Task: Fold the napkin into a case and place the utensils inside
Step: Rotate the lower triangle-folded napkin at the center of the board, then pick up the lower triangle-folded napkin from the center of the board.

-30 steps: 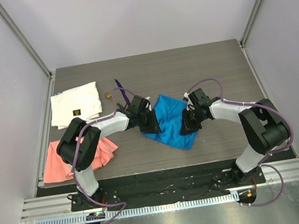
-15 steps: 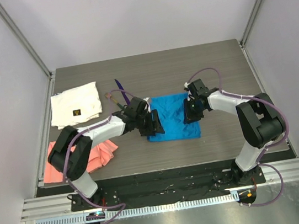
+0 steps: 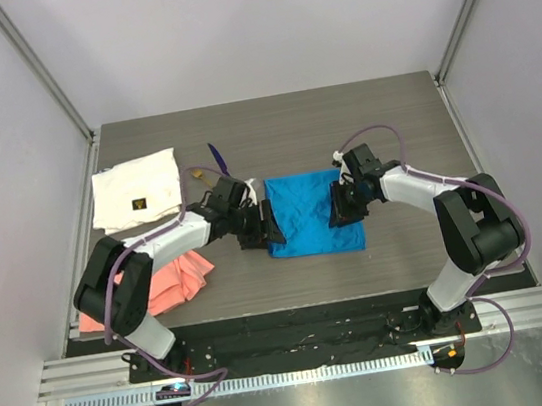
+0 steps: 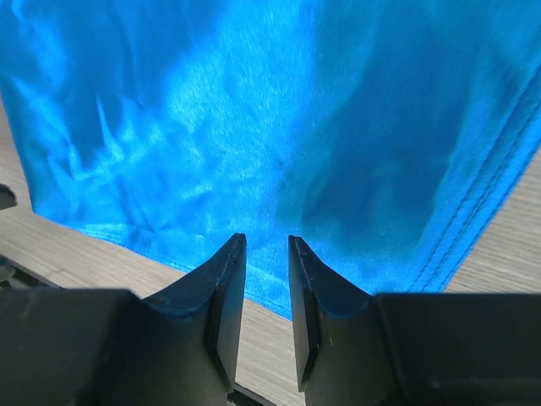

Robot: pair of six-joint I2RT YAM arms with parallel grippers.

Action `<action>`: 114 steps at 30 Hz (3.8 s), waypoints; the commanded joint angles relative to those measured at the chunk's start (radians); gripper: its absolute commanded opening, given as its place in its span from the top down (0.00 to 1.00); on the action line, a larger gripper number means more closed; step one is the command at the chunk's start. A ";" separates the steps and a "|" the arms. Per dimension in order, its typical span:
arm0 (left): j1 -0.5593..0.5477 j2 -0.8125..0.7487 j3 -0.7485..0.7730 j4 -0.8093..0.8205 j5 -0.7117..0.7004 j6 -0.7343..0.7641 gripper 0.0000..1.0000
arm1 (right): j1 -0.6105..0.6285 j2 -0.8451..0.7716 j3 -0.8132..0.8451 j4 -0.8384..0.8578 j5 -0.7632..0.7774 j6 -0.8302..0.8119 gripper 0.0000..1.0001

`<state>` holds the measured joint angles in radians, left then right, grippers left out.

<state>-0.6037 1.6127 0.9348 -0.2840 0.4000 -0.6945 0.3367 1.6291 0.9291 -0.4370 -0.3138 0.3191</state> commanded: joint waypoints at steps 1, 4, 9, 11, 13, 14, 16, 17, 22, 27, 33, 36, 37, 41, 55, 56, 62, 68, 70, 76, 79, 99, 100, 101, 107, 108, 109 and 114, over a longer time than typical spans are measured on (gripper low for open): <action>-0.001 0.015 -0.030 0.049 0.043 0.015 0.40 | 0.005 -0.037 -0.029 0.041 -0.047 0.014 0.68; -0.001 0.022 -0.037 0.069 0.037 0.032 0.41 | 0.005 -0.038 -0.041 0.049 -0.051 0.012 0.68; -0.001 0.046 -0.028 0.108 0.053 0.049 0.44 | 0.007 -0.032 -0.059 0.063 -0.060 0.017 0.69; -0.002 0.046 -0.022 0.108 0.040 0.053 0.46 | 0.007 -0.029 -0.061 0.069 -0.064 0.015 0.69; -0.002 0.058 -0.021 0.106 0.034 0.056 0.46 | 0.007 -0.026 -0.062 0.067 -0.067 0.015 0.69; -0.002 0.065 -0.016 0.105 0.034 0.061 0.46 | 0.007 -0.028 -0.062 0.072 -0.068 0.018 0.69; -0.002 0.082 -0.014 0.105 0.036 0.059 0.45 | 0.007 -0.023 -0.062 0.075 -0.071 0.018 0.69; -0.002 0.093 -0.017 0.112 0.039 0.058 0.45 | 0.005 -0.020 -0.064 0.078 -0.071 0.018 0.69; -0.002 0.102 -0.036 0.121 0.028 0.047 0.45 | 0.007 0.006 -0.078 0.090 -0.073 0.026 0.71; -0.002 0.111 -0.062 0.144 0.025 0.032 0.49 | 0.008 0.035 -0.107 0.116 -0.073 0.038 0.73; 0.002 0.133 -0.077 0.172 0.062 -0.033 0.73 | 0.013 0.041 -0.119 0.127 -0.067 0.040 0.73; 0.015 0.130 -0.077 0.172 0.085 -0.056 0.88 | 0.013 0.037 -0.118 0.113 -0.051 0.029 0.73; 0.024 0.127 -0.074 0.157 0.094 -0.062 0.93 | 0.013 0.035 -0.118 0.110 -0.047 0.025 0.73; 0.050 0.109 -0.067 0.117 0.122 -0.063 1.00 | 0.013 0.023 -0.105 0.078 -0.004 0.003 0.74; 0.090 0.159 -0.070 0.111 0.213 -0.045 1.00 | 0.156 -0.198 -0.041 0.078 0.209 -0.138 0.48; 0.091 0.159 -0.073 0.111 0.215 -0.045 1.00 | 0.185 -0.234 -0.055 0.116 0.223 -0.153 0.42; 0.107 0.145 -0.071 0.089 0.200 -0.022 1.00 | 0.362 -0.278 -0.101 0.182 0.215 -0.409 0.14; 0.108 0.144 -0.068 0.106 0.195 -0.022 1.00 | 0.510 -0.224 -0.104 0.112 0.340 -0.839 0.10; 0.108 0.141 -0.067 0.105 0.189 -0.020 1.00 | 0.513 -0.203 -0.078 0.064 0.288 -0.928 0.12; 0.108 0.142 -0.062 0.097 0.175 -0.028 1.00 | 0.512 -0.146 -0.033 -0.071 0.168 -1.129 0.16; 0.108 0.130 -0.064 0.098 0.171 -0.034 1.00 | 0.512 -0.098 -0.024 -0.089 0.165 -1.178 0.16; 0.108 0.110 -0.060 0.089 0.189 -0.037 1.00 | 0.435 0.095 0.119 -0.113 0.009 -1.264 0.25; 0.108 0.108 -0.062 0.091 0.189 -0.037 1.00 | 0.426 0.101 0.128 -0.117 -0.013 -1.269 0.25; 0.108 0.107 -0.062 0.092 0.188 -0.037 1.00 | 0.423 0.112 0.128 -0.115 -0.018 -1.273 0.25; 0.108 0.096 -0.070 0.105 0.191 -0.043 1.00 | 0.421 0.135 0.099 -0.123 -0.044 -1.264 0.30; 0.108 0.098 -0.070 0.105 0.191 -0.043 1.00 | 0.421 0.130 0.077 -0.108 -0.045 -1.263 0.31; 0.108 0.096 -0.070 0.106 0.192 -0.045 1.00 | 0.421 0.129 0.068 -0.100 -0.045 -1.256 0.30; 0.108 0.096 -0.073 0.109 0.192 -0.048 1.00 | 0.415 0.135 0.065 -0.077 -0.034 -1.244 0.30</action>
<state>-0.5018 1.7550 0.8635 -0.1772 0.5850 -0.7322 0.7498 1.7344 1.0302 -0.5232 -0.3443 -0.9207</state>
